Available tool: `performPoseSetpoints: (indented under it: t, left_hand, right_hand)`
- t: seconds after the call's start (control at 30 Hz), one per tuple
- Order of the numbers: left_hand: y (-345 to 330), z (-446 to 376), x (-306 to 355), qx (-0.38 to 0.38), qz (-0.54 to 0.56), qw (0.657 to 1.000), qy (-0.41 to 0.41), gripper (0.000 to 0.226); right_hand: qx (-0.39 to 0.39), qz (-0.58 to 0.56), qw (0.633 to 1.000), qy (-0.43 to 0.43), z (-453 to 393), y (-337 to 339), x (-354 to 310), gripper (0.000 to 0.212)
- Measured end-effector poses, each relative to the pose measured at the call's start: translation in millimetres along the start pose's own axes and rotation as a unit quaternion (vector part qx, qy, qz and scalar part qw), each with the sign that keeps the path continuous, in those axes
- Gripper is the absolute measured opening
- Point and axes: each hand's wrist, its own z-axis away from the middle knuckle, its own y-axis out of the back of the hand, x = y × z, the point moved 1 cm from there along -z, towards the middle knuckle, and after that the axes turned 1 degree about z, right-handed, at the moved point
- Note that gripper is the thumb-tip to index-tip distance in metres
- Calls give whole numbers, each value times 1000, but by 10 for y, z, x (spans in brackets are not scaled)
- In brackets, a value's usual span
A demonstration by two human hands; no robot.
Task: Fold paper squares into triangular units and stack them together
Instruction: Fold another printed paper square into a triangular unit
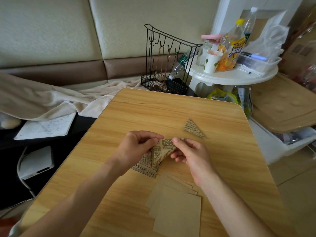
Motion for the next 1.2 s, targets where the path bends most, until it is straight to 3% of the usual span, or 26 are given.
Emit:
performPoseSetpoints:
  t: [0.5, 0.67, 0.83, 1.0, 1.2]
  left_hand:
    - [10, -5, -10, -16, -25, 1000, -6, 20]
    - [27, -24, -35, -26, -48, 999, 2, 19]
    - [1, -46, -22, -25, -49, 998, 11, 6]
    - [8, -54, -17, -12, -40, 999, 18, 3]
    - [22, -58, -24, -7, -28, 999, 16, 6]
  right_hand:
    - [-2, 4, 1000, 15, -25, 3, 37, 25]
    - [2, 51, 998, 37, -40, -18, 75, 29]
    - [-8, 73, 996, 48, -31, -20, 82, 25]
    - [-6, 56, 997, 46, -33, -25, 72, 28]
    - [9, -3, 1000, 24, -34, 3, 52, 16]
